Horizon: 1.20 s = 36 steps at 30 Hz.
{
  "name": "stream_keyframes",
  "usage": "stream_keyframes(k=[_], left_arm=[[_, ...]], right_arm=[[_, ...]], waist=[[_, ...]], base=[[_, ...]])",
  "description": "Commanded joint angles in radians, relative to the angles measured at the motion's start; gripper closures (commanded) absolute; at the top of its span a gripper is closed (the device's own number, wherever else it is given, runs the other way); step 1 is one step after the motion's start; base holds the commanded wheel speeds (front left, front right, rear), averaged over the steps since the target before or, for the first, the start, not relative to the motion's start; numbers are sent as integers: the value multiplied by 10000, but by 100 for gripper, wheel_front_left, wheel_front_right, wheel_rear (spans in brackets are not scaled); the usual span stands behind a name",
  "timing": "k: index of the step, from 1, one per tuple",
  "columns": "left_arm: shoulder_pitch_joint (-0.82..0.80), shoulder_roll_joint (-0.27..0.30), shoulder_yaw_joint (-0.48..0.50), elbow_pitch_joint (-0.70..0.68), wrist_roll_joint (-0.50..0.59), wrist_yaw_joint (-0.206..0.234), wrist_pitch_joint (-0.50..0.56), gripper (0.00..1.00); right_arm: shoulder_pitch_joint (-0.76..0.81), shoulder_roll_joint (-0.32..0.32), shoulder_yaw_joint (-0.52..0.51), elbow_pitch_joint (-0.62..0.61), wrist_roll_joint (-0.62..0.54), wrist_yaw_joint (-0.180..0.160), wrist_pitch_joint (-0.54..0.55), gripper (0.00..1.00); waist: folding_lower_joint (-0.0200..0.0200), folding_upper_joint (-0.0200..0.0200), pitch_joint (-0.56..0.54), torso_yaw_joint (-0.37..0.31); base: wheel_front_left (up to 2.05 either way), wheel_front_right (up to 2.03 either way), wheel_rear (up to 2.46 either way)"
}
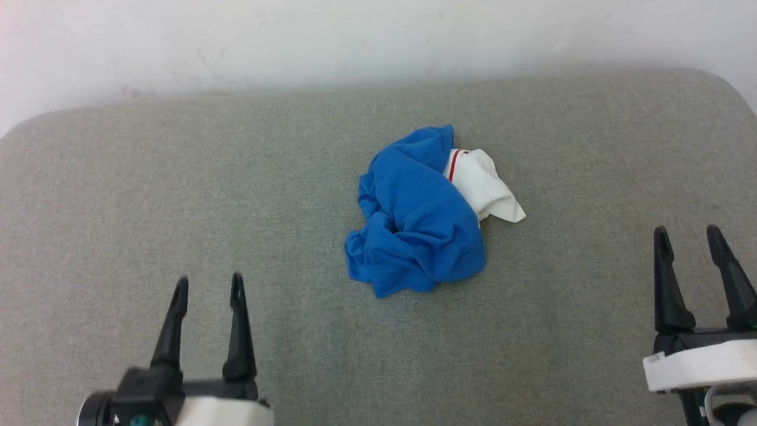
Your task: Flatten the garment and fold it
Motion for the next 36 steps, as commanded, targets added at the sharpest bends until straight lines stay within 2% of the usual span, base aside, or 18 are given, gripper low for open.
stream_keyframes(k=[1, 4, 9, 14, 21, 28, 32, 36], left_arm=[[403, 23, 92, 19, 354, 173, -139, 0], [704, -100, 118, 139, 728, 274, -197, 0], [337, -228, 134, 141, 1178, 37, -210, 0], [-123, -486, 160, 138, 1391, -204, -212, 0], [-549, -955, 169, 228, 1557, -477, -213, 0], [-1097, -1467, 37, 385, 1803, -820, -213, 0], [-1318, -1731, -32, 490, 1926, -989, -213, 0], [-1416, -1877, -71, 561, 2019, -1091, -213, 0]], right_arm=[[219, 32, -4, 12, 62, -21, 12, 0], [356, 32, -69, 58, 73, -21, 41, 0], [-262, 29, 206, -168, 18, -21, 428, 0], [-2103, -880, 1046, -207, 643, -21, 1439, 0], [-4570, -2128, 1863, 1146, 1971, -21, 4023, 0], [-5673, -2923, 2333, 3062, 2877, -21, 6166, 0], [-5832, -3351, 2713, 3709, 2938, -21, 6611, 0], [-5894, -3568, 3031, 4056, 2926, -21, 6594, 0]], waist=[[0, 0, 9, 47], [0, 0, 13, 199], [0, 0, 291, 501], [0, 0, 730, 655], [0, 0, 1591, 973], [0, 0, 2522, 1451], [0, 0, 2913, 1703], [0, 0, 3145, 1852]], base=[[0, 0, 0], [0, 0, 0], [0, 0, 0], [0, 0, 0], [0, 0, 0], [0, 0, 0], [0, 0, 0], [0, 0, 0]])
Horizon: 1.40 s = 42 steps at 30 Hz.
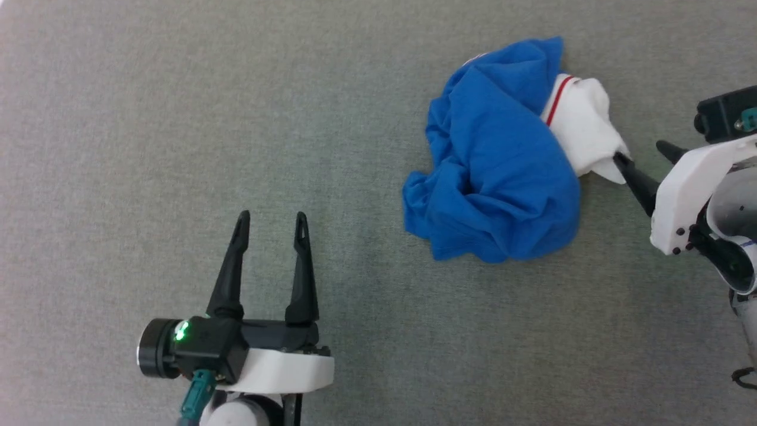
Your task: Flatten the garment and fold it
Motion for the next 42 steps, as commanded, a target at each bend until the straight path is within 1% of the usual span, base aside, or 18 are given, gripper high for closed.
stream_keyframes(k=[1, 4, 5, 6, 8, 12, 18, 21, 24, 27, 30, 33, 34, 37, 39, 40, 41, 42], left_arm=[[-163, -62, -16, 63, 86, -92, -47, 0], [-250, -168, -17, 154, 143, -178, -47, 0], [-276, -195, -9, 183, 159, -203, -47, 0], [-299, -220, 7, 208, 171, -225, -47, 0], [-336, -261, 47, 270, 193, -266, -47, 0], [-281, -288, 207, 418, 198, -334, -47, 0], [96, -209, 585, 564, 112, -426, -47, 0], [376, -111, 766, 568, 90, -443, -47, 0], [659, -2, 888, 543, 60, -458, -47, 0], [935, 84, 952, 460, 21, -469, -47, 0], [1142, 162, 925, 452, -24, -518, -34, 0], [1302, 231, 940, 426, -60, -504, 45, 0], [1355, 262, 951, 406, -71, -499, 82, 0], [1516, 377, 1013, 333, -109, -478, 203, 0], [1598, 467, 1051, 271, -119, -467, 317, 0], [1618, 505, 1059, 238, -121, -466, 377, 0], [1631, 541, 1057, 209, -122, -474, 431, 0], [1642, 566, 1050, 177, -129, -483, 477, 0]], right_arm=[[-135, -42, 99, 152, 79, -19, -13, 0], [-175, -93, 423, 527, 211, -19, 64, 0], [-182, -123, 574, 636, 249, -19, 142, 23], [-200, -143, 693, 722, 299, -19, 192, 100], [-253, -178, 849, 834, 388, -19, 227, 100], [-426, -164, 978, 679, 581, -19, -221, 100], [-864, -189, 403, 305, 807, -19, -1035, 100], [-931, -333, -347, 95, 890, -19, -1188, 100], [-473, -606, -1436, -198, 809, -19, -1173, 100], [704, -771, -2754, -387, 635, -19, -1003, 100], [2347, -627, -4229, -452, 318, -19, -882, 100], [3988, -129, -5599, -385, -253, -19, -806, 100], [4468, 42, -5860, -382, -517, -19, -775, 100], [5313, 673, -6331, -166, -1067, -19, -909, 100], [5403, 1011, -6451, 78, -1326, -19, -1177, 100], [5350, 1121, -6432, 139, -1474, -19, -1393, 15], [5287, 1172, -6288, 165, -1632, -19, -1553, 0], [5160, 1232, -6174, 134, -1681, -19, -1726, 0]], waist=[[-2, 0, 436, 392], [-2, 0, 548, 481], [-2, 0, 568, 497], [-2, 0, 578, 503], [-2, 0, 557, 495], [-2, 0, 240, 302], [-2, 0, -778, -352], [-2, 0, -1293, -667], [-2, 0, -1678, -866], [-2, 0, -1855, -953], [-2, 0, -1929, -915], [-2, 0, -1991, -845], [-2, 0, -2021, -831], [-2, 0, -2177, -864], [-2, 0, -2311, -928], [-2, 0, -2386, -965], [-2, 0, -2470, -1004], [-2, 0, -2546, -1039]], base=[[0, 0, 0], [0, 0, 0], [0, 0, 0], [0, 0, 0], [0, 0, 0], [0, 0, 0], [0, 0, 0], [0, 0, 0], [0, 0, 0], [0, 0, 0], [0, 0, 0], [0, 0, 0], [0, 0, 0], [0, 0, 0], [0, 0, 0], [0, 0, 0], [0, 0, 0], [0, 0, 0]])
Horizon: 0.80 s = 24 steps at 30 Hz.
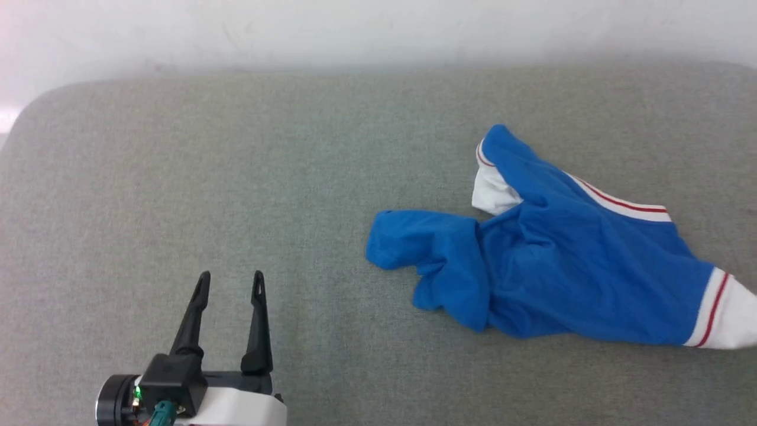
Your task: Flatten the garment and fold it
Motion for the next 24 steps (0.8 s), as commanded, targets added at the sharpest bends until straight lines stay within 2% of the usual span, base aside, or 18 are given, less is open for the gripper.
stream_keyframes(k=[1, 4, 7, 11, 18, 21, 24], left_arm=[[110, 62, 6, -81, -49, 7, 57, 0], [127, 105, -48, -122, -68, -30, 135, 0], [149, 147, -99, -190, -52, -48, 152, 0], [149, 148, -166, -374, 8, -20, 74, 0], [304, 15, -281, -411, 57, 83, -169, 0], [330, -11, -298, -387, 117, 138, -255, 0], [240, -4, -334, -386, 201, 158, -302, 0]], right_arm=[[-467, 103, 84, -156, -6, -9, -367, 0], [-972, 97, 521, -794, 203, -9, -897, 0], [-1450, 113, 866, -1941, 394, -9, -1787, 0], [-1560, 664, 1466, -3715, 314, -9, -2676, 0], [33, 1960, 2329, -5494, -679, -9, -3788, 0], [770, 2264, 2463, -5732, -1058, -9, -4393, 0], [1180, 2353, 2705, -5695, -897, -9, -4725, 0]], waist=[[1, 0, -287, -155], [1, 0, -548, -206], [1, 0, -686, -220], [1, 0, -669, -186], [1, 0, -364, 45], [1, 0, -149, 34], [1, 0, 97, -128]], base=[[0, 0, 0], [0, 0, 0], [0, 0, 0], [0, 0, 0], [0, 0, 0], [0, 0, 0], [0, 0, 0]])
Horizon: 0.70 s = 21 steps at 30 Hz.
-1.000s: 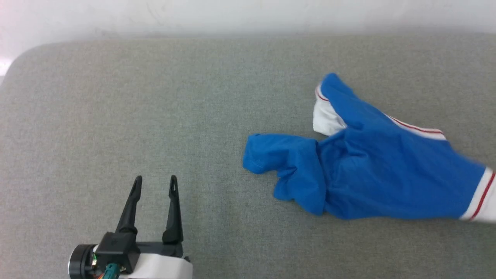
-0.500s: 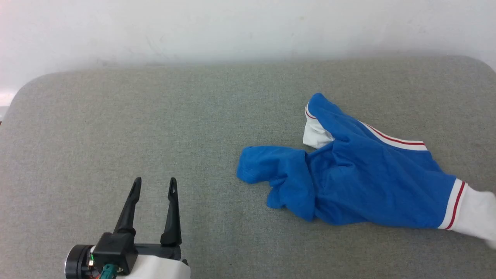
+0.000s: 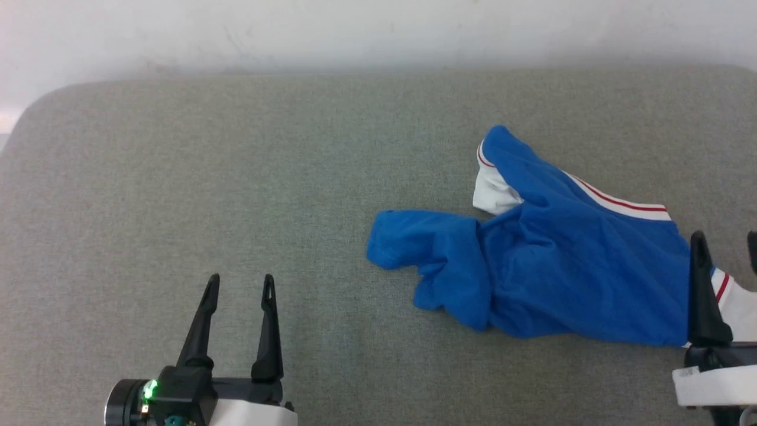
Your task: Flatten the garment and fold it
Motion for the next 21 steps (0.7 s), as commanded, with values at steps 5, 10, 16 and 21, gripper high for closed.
stream_keyframes(k=[5, 10, 16, 21], left_arm=[[-1142, 159, -461, 49, 335, -436, 286, 0], [-2922, 326, -1210, 514, 596, -1370, 1454, 0], [-5702, 293, -2717, 2458, 714, -3059, 4397, 0], [-6993, 311, -3732, 3937, 655, -3393, 5831, 0]], right_arm=[[-14, 47, 176, 179, 402, -9, -387, 0], [-376, 48, 97, 205, 224, -9, -342, 0], [-672, 49, -3, 240, 212, -9, -231, 0], [-789, 50, 160, 213, 374, -9, -196, 0]], waist=[[0, 0, 558, -359], [0, 0, 783, -449], [0, 0, 1335, -554], [0, 0, 1821, -719]], base=[[0, 0, 0], [0, 0, 0], [0, 0, 0], [0, 0, 0]])
